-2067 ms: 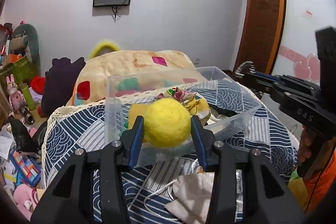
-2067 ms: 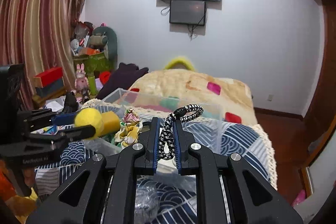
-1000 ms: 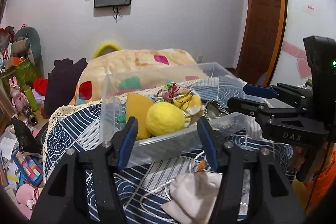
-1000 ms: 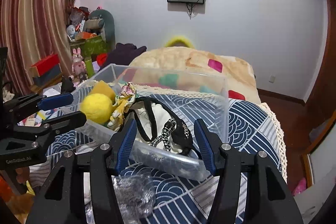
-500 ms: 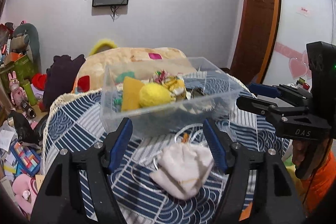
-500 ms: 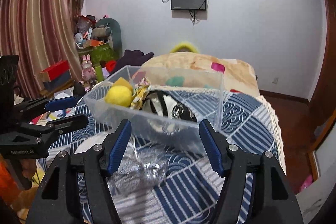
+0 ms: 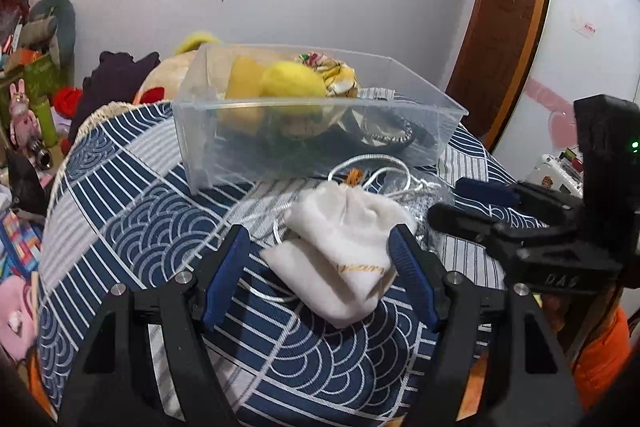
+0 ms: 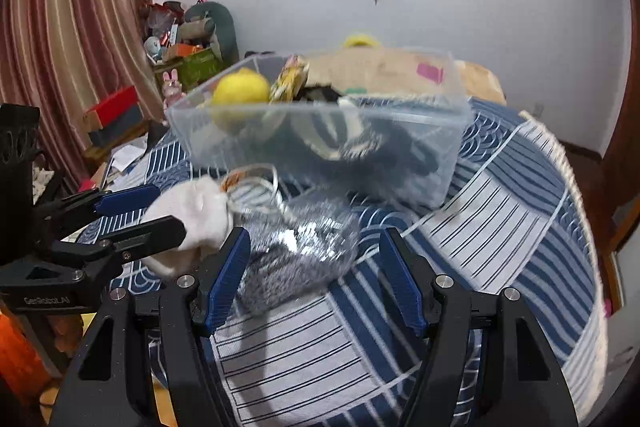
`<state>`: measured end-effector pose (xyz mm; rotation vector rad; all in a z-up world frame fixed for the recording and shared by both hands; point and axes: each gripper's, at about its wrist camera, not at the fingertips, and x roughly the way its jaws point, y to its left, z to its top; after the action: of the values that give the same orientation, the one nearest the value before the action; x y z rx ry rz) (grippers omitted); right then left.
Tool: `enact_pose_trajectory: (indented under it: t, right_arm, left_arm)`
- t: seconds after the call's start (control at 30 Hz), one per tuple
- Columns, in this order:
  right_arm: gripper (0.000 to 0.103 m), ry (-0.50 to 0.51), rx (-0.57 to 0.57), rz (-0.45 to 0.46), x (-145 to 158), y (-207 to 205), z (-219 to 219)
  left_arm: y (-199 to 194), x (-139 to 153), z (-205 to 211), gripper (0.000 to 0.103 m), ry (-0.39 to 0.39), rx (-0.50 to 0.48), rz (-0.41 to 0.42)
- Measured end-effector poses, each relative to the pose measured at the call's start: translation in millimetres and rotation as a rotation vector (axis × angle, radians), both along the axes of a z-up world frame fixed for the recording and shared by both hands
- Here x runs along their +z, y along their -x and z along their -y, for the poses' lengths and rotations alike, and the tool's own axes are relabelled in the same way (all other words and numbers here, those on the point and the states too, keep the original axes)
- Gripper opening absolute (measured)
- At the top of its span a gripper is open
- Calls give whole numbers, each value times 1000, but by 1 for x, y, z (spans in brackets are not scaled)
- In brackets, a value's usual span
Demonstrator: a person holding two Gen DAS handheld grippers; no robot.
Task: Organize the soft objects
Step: 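Grasp the white cloth pouch with the left tool while the right tool grasps the grey mesh bag, then release the white pouch into the box with the left tool while the right tool releases the mesh bag there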
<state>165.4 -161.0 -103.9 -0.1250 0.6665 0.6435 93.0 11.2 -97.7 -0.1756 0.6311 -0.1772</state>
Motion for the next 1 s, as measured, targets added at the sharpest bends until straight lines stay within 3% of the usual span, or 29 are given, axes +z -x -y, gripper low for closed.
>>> enact_pose_trajectory:
  t: [0.3, 0.4, 0.5, 0.63, 1.0]
  right_arm:
    - [62, -15, 17, -38, -12, -4, -8]
    - [35, -33, 42, -46, -13, -2, -8]
    - [26, -17, 27, -18, -9, 5, -11]
    - [17, -15, 19, 14, -3, 10, -11]
    - [16, -51, -26, 135, 35, 17, 11]
  left_arm:
    - [-3, -14, 7, 41, 23, -50, -24]
    - [0, -12, 9, 34, 0, -61, -23]
    - [6, -3, 13, 24, -39, -63, 1]
    - [11, 9, 11, 21, -41, -53, 30]
    - [9, 54, -11, 21, 3, -3, 146]
